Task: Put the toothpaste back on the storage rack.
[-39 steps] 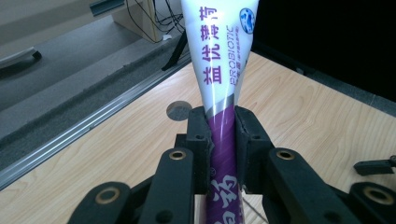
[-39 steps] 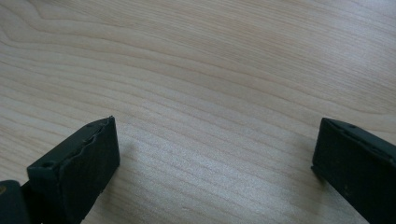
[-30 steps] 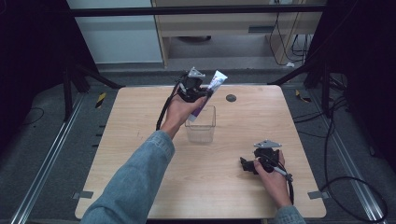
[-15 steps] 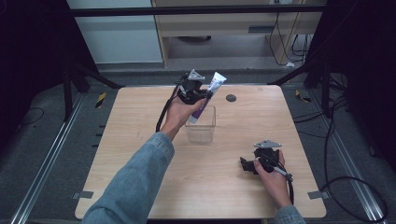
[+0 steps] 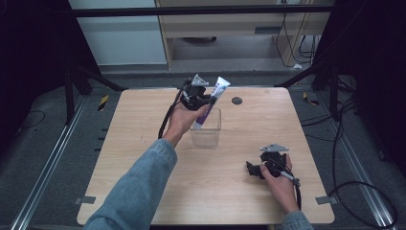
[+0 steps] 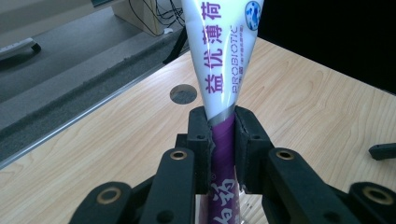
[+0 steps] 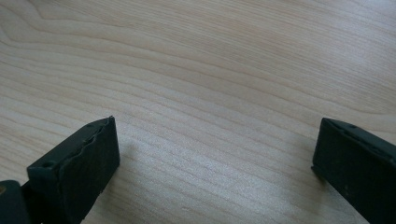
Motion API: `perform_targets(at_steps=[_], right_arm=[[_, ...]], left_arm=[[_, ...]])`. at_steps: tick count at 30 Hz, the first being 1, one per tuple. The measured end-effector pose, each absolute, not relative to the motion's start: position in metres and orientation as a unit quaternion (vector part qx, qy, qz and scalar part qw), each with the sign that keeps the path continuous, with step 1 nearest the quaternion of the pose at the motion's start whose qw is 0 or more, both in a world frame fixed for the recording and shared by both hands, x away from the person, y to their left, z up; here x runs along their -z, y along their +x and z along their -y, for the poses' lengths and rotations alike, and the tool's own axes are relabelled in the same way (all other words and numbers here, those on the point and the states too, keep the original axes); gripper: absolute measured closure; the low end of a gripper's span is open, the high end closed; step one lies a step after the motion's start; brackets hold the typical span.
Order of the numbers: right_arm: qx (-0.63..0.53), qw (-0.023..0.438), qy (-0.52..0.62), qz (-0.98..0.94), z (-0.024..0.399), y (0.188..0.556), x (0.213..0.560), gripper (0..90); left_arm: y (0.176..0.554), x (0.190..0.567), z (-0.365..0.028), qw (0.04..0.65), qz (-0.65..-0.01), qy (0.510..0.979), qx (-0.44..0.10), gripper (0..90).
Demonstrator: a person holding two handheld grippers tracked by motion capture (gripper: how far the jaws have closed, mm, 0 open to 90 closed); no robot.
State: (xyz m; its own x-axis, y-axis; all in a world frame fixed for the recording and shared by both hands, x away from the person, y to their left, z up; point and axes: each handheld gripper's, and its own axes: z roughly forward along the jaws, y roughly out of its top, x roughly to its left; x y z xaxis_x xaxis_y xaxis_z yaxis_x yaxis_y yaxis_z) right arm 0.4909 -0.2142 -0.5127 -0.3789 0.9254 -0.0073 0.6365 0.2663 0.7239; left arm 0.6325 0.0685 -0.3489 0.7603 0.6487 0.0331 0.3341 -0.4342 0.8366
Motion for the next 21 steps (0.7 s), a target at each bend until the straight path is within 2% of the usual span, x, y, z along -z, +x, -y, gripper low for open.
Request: perform_targets(at_steps=[21], right_arm=[[-0.327, 0.220, 0.513, -0.763, 0.2138, 0.4907, 0.5124, 0.8]], left_arm=[[0.6239, 0.3555, -0.0730, 0.442, -0.287, 0.831, -0.177, 78.0]])
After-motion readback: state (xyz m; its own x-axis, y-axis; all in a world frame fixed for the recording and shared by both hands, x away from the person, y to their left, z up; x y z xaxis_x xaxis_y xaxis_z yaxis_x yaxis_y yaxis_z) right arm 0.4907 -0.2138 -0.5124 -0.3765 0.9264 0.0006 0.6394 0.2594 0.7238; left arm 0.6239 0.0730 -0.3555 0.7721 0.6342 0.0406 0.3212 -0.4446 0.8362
